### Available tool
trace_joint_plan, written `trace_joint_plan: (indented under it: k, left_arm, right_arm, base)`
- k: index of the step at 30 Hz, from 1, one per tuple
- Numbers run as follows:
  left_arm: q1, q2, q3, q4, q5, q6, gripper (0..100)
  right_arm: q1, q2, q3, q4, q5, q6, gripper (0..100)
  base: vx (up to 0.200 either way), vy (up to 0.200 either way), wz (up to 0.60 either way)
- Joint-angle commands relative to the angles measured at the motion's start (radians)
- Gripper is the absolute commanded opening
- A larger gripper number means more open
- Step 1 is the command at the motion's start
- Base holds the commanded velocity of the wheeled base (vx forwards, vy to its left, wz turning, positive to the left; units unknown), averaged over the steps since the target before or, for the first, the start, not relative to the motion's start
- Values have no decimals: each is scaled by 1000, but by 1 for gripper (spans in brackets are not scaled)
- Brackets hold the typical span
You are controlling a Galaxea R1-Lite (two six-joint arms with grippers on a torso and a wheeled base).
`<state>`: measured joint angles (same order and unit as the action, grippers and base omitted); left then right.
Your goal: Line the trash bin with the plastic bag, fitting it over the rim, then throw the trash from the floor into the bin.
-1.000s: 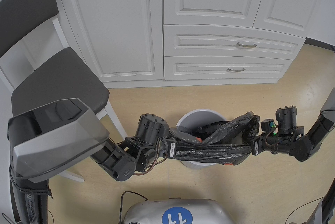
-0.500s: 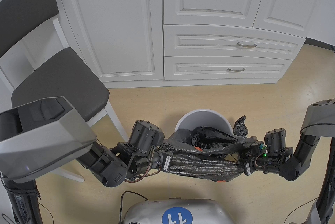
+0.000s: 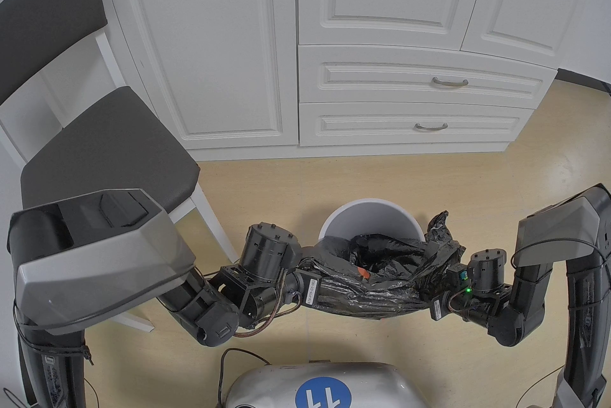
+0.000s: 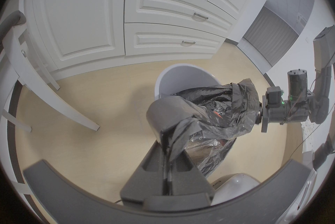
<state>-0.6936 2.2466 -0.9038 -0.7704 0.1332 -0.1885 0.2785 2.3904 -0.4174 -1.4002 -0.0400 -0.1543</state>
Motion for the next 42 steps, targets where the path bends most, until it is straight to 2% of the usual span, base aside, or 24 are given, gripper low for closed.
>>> trace_joint_plan:
  k: [1,4,5,8,17,22,26,28,31,36,41,42]
  left_arm:
    - [0,-58,37,-15,0,-3,0]
    - [-1,-81,54,-15,0,-12,0]
    - [-4,-90,71,-17,-1,-22,0]
    - [-7,-94,83,-18,0,-35,0]
    - [6,-91,88,-59,0,-89,0]
    - [5,-156,146,-70,2,-83,0]
    - [-1,-179,148,-69,2,-81,0]
    - [-12,-180,145,-69,3,-81,0]
    - [-26,-188,146,-69,3,-81,0]
    - [-26,-186,148,-69,3,-81,0]
    - [-26,-177,148,-69,3,-81,0]
    - [-26,-176,148,-69,3,-81,0]
  right_arm:
    - [-19,-152,112,7,26,-44,100]
    - [-50,-221,154,15,75,-99,100]
    - [-70,-260,181,15,106,-142,100]
    - [-81,-315,223,15,138,-180,100]
    - [-76,-402,299,13,141,-191,100]
    - [-91,-470,333,15,141,-260,100]
    - [-96,-559,356,15,144,-275,100]
    - [-114,-597,361,15,173,-278,100]
    - [-153,-643,364,17,261,-277,100]
    - [-191,-665,339,26,278,-271,100]
    - [-205,-754,264,202,279,-251,100]
    - [-205,-815,213,331,281,-219,100]
  base:
    - [0,0,0]
    - [0,0,0]
    - [0,0,0]
    - [0,0,0]
    - [0,0,0]
    - [0,0,0]
    - [0,0,0]
    - [0,0,0]
    - [0,0,0]
    - [0,0,0]
    - [0,0,0]
    - [0,0,0]
